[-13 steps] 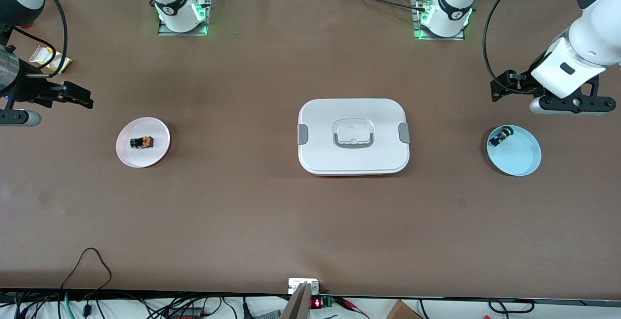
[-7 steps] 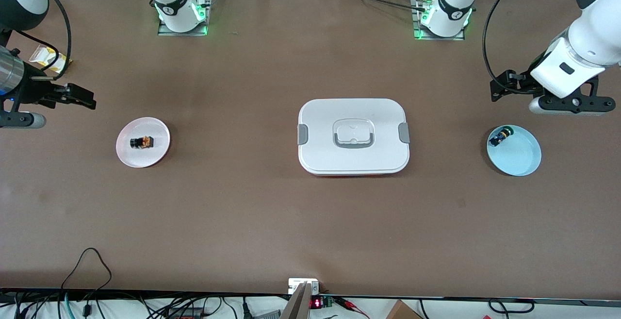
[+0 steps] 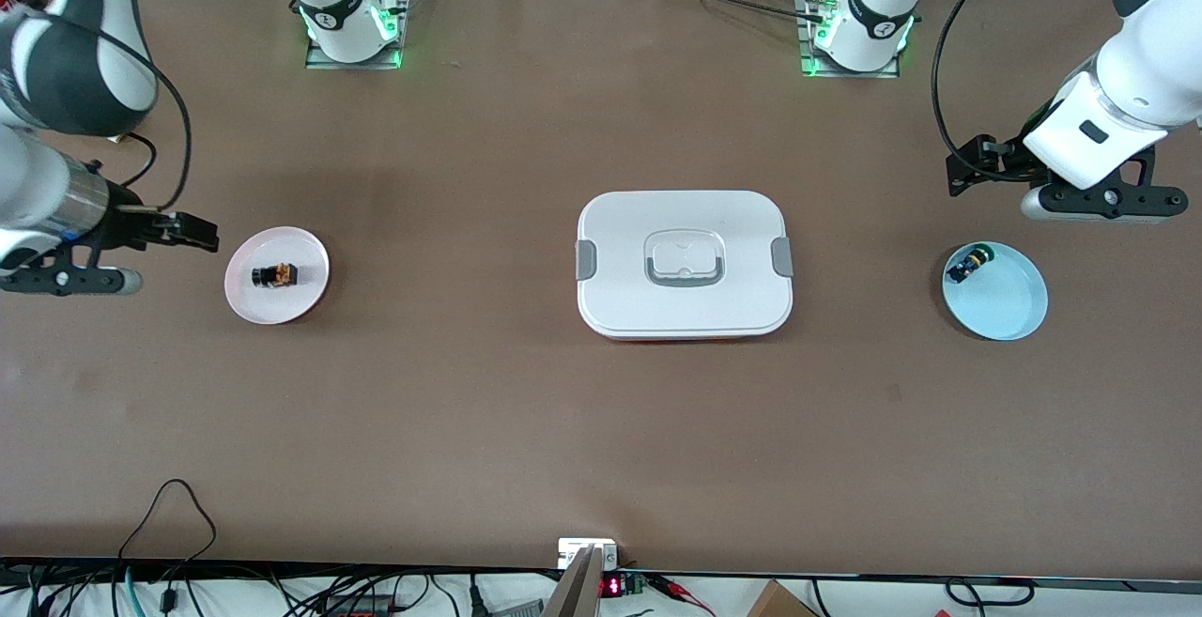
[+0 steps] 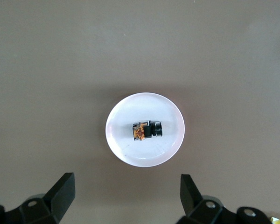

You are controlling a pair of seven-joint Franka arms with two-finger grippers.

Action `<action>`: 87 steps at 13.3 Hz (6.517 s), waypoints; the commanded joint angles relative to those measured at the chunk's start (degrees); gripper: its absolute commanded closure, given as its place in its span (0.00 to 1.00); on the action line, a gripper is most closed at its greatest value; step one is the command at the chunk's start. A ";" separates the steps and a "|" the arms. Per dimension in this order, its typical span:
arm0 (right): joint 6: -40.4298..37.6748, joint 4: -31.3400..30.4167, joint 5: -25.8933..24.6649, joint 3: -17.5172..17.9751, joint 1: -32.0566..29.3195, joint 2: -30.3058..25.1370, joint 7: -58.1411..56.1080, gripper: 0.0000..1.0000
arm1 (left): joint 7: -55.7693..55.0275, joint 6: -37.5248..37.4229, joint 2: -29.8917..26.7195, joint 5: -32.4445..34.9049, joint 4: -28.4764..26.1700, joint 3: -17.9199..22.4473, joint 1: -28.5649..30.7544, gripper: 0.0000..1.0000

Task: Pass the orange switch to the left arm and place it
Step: 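Move the right gripper down over the orange switch on the white plate, then close the right gripper on the orange switch, then lift the orange switch with the right gripper toward the box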

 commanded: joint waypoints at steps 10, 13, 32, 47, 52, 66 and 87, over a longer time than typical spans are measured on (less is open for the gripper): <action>27.43 -21.40 -0.75 0.32 -3.59 4.98 -2.41 0.00 | -0.42 -0.78 -0.49 -0.40 0.33 -0.06 -0.08 0.00; 29.03 -21.32 -3.73 0.32 -3.77 7.17 -4.60 0.00 | -0.42 -0.78 -0.49 -0.40 0.33 -0.06 -0.08 0.00; 35.54 -20.88 -3.39 3.22 -6.67 14.30 -5.31 0.00 | -0.51 -0.78 -0.49 -0.49 0.33 -0.06 0.01 0.00; 30.64 -18.00 -0.84 6.73 -7.72 13.86 -12.61 0.85 | -0.51 -0.78 -0.49 -0.49 0.33 0.03 0.01 0.00; 13.08 -7.90 1.86 9.89 -7.90 7.64 -19.02 0.85 | -0.51 -0.78 -0.49 -0.49 0.33 -0.06 0.01 0.00; 0.63 2.41 19.27 16.92 -6.93 -0.03 -53.25 0.85 | -0.42 -0.87 -0.49 -0.49 0.33 -0.06 0.01 0.00; -3.75 -2.25 76.74 19.74 -3.25 2.87 -111.56 0.87 | 0.11 -0.87 -0.41 -0.49 0.33 -0.06 0.01 0.00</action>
